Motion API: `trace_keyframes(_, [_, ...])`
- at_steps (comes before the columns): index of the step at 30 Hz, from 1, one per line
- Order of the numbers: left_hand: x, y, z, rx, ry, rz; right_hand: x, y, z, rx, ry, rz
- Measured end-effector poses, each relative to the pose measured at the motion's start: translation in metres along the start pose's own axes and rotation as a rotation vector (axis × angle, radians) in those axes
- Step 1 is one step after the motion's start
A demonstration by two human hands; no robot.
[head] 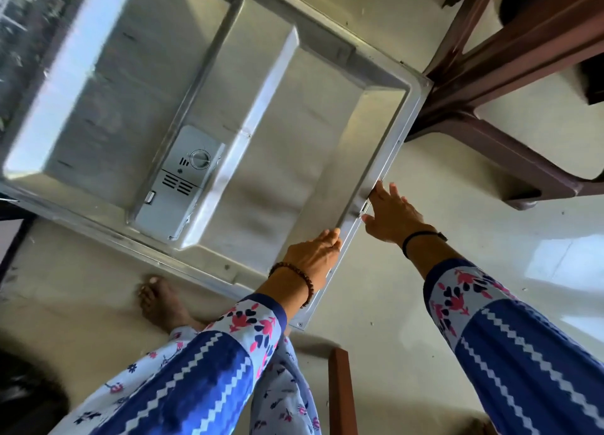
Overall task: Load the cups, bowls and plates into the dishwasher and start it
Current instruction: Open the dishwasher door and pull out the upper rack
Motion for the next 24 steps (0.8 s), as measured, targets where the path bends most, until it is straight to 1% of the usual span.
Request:
trace_keyframes(4, [-0.001,0.005,0.003,-0.033,0.003,0.006,-0.007,0.000,0.005,0.037,-0.003,-0.003])
trace_keyframes(6, [-0.005,0.008,0.008,-0.021,-0.007,0.009,-0.018,0.005,0.016,0.073,-0.053,-0.003])
trace_keyframes(9, [-0.016,0.017,0.024,-0.033,-0.091,0.036,-0.046,0.015,0.038,0.193,-0.161,-0.030])
trace_keyframes(11, [-0.031,0.020,0.040,-0.043,-0.136,0.054,-0.067,0.030,0.054,0.260,-0.231,0.009])
trace_keyframes(14, [-0.060,0.024,0.066,-0.053,-0.208,0.082,-0.097,0.060,0.074,0.316,-0.277,0.061])
trace_keyframes(17, [-0.097,0.034,0.092,-0.098,-0.317,0.151,-0.127,0.100,0.096,0.346,-0.307,0.130])
trace_keyframes(20, [-0.138,0.037,0.120,-0.129,-0.410,0.183,-0.158,0.144,0.118,0.339,-0.337,0.215])
trace_keyframes(24, [-0.207,0.047,0.163,-0.175,-0.585,0.253,-0.202,0.205,0.153,0.302,-0.383,0.324])
Point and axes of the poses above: each hand's wrist, its own x-axis towards the middle knuckle, its own z-axis out of the back of the hand, y = z × x, the point moved 10 cm from there along x, towards the middle knuckle, and after that the axes turned 10 degrees about -z, right-handed, at the moved point
